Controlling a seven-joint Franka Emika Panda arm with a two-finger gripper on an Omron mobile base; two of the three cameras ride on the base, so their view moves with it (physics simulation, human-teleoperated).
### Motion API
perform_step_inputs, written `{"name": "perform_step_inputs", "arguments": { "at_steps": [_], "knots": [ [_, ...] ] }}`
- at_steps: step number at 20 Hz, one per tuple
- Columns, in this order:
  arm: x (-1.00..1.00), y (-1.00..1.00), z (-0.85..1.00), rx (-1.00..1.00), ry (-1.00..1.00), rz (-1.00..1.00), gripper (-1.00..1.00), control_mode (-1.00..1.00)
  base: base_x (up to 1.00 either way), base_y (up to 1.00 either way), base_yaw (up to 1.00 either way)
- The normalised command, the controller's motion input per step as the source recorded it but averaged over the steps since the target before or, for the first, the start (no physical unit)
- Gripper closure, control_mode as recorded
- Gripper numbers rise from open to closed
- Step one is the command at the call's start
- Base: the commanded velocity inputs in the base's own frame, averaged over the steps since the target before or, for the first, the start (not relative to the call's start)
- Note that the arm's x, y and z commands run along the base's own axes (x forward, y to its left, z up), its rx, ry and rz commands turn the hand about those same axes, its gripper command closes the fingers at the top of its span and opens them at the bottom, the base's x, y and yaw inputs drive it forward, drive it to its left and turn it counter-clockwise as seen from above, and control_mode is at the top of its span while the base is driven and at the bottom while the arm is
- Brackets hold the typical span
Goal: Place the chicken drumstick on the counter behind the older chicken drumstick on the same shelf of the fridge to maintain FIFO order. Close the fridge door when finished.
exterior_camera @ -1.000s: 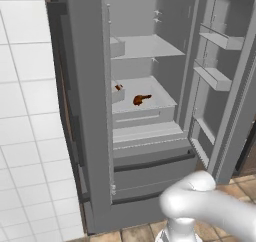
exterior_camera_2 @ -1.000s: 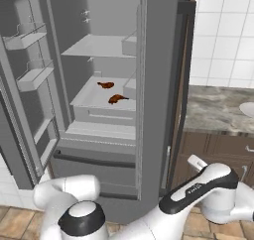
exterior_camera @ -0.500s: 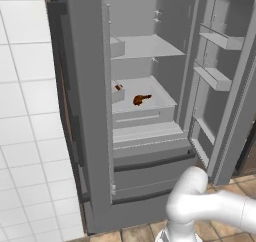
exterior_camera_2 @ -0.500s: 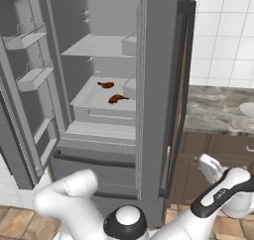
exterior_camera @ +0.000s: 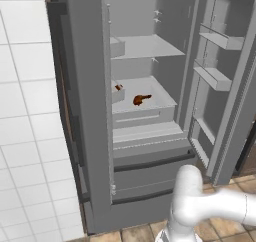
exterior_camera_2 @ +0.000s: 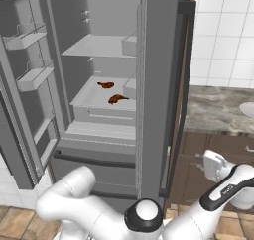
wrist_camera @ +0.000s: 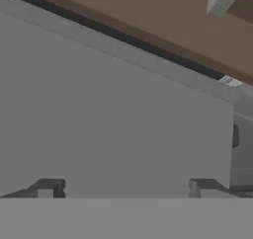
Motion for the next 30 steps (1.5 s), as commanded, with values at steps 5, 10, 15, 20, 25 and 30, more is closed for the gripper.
{"name": "perform_step_inputs", "arguments": {
  "at_steps": [5, 10, 15, 20, 25, 30],
  "knots": [
    [0.07, 0.49, -0.03, 0.0, 0.0, 0.02, -1.0, -1.0, 0.0, 0.0, 0.0],
    [0.0, 0.77, 0.0, 0.0, 0.04, -0.01, -1.0, -1.0, 0.0, 0.0, 0.0],
    [0.0, 0.78, 0.0, 0.0, 0.12, 0.0, -1.0, -1.0, 0.0, 0.0, 0.0],
    [0.0, 0.78, 0.0, 0.0, 0.08, -0.09, -1.0, -1.0, 0.0, 0.0, 0.0],
    [0.05, 0.81, 0.0, 0.0, 0.06, -0.25, -1.0, -1.0, 0.0, 0.0, 0.0],
    [0.22, 0.8, 0.0, 0.0, 0.04, -0.33, -1.0, -1.0, 0.0, 0.0, 0.0]
  ]
}}
